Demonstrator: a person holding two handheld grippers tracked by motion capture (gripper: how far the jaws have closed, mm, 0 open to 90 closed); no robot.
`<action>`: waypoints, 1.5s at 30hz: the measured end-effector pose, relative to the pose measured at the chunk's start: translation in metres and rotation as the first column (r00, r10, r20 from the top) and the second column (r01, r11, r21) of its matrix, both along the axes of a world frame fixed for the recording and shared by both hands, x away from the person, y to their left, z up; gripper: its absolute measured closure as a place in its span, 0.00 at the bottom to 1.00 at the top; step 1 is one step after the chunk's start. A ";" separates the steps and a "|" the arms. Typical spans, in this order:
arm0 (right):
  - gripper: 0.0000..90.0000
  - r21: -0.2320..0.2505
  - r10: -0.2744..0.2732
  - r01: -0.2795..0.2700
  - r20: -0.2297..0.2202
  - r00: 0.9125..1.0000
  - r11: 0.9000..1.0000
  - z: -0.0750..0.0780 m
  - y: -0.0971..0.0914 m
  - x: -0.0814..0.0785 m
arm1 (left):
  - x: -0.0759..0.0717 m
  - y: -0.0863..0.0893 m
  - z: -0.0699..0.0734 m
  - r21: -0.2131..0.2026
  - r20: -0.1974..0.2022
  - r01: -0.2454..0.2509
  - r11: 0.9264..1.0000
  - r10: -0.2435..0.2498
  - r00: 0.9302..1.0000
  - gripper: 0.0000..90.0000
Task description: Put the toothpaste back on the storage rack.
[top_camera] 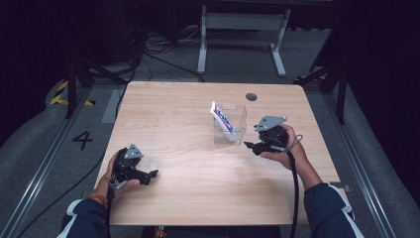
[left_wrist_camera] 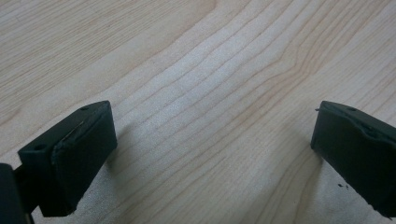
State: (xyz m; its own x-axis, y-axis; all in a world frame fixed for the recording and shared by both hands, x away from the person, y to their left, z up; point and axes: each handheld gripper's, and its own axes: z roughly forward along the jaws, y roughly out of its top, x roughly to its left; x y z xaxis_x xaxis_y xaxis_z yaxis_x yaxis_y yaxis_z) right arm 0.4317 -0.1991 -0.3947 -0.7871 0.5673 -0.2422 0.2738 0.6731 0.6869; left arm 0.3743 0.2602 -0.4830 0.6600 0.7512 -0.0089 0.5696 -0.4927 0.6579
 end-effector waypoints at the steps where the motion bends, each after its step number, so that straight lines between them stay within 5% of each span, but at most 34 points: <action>1: 0.35 -0.006 0.000 0.000 0.004 1.000 1.000 -0.001 -0.001 0.000 | 0.000 0.000 0.000 0.000 0.000 0.000 1.000 0.000 1.000 0.01; 16: 0.33 -0.040 -0.026 0.024 -0.032 0.999 0.999 -0.019 -0.022 -0.017 | 0.000 0.000 0.000 0.000 0.000 0.000 1.000 0.000 1.000 0.01; 45: 0.31 -0.029 -0.115 0.114 -0.011 0.993 0.993 -0.041 -0.082 -0.052 | 0.000 0.000 0.000 -0.001 0.000 -0.001 1.000 0.001 1.000 0.01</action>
State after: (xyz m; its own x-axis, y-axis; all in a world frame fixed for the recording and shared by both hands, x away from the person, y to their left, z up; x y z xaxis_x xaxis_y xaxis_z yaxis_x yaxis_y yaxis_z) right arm 0.3800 -0.2809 -0.4356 -0.7204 0.6469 -0.2498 0.3591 0.6562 0.6637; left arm 0.3742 0.2601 -0.4831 0.6593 0.7518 -0.0098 0.5698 -0.4912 0.6588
